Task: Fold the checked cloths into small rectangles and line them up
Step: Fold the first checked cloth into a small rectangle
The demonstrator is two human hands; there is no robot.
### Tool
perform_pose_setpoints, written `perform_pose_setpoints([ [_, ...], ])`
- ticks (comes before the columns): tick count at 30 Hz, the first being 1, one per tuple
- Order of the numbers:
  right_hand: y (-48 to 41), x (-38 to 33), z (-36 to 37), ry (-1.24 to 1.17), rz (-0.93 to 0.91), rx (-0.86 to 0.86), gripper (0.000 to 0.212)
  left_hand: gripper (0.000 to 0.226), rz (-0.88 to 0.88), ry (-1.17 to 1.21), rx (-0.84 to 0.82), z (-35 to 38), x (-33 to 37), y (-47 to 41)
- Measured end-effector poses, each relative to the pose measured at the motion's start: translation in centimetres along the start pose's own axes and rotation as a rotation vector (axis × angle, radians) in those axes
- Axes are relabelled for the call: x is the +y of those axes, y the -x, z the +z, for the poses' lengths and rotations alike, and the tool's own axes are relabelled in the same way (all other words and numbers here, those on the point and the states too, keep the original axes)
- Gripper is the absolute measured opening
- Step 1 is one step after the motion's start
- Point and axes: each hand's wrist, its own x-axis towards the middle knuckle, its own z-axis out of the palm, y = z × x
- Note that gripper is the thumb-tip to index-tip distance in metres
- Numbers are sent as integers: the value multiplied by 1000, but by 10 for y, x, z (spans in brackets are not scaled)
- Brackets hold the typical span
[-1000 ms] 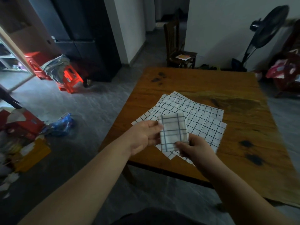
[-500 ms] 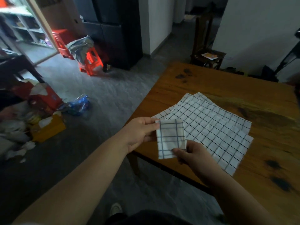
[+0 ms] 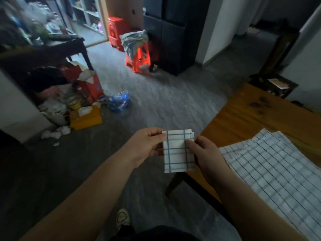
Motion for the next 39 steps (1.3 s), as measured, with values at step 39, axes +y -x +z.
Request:
perform_pose_setpoints([
  [39,-550,-179,41,-49,20,179,12,13,7,-358,114,-129,251,-505],
])
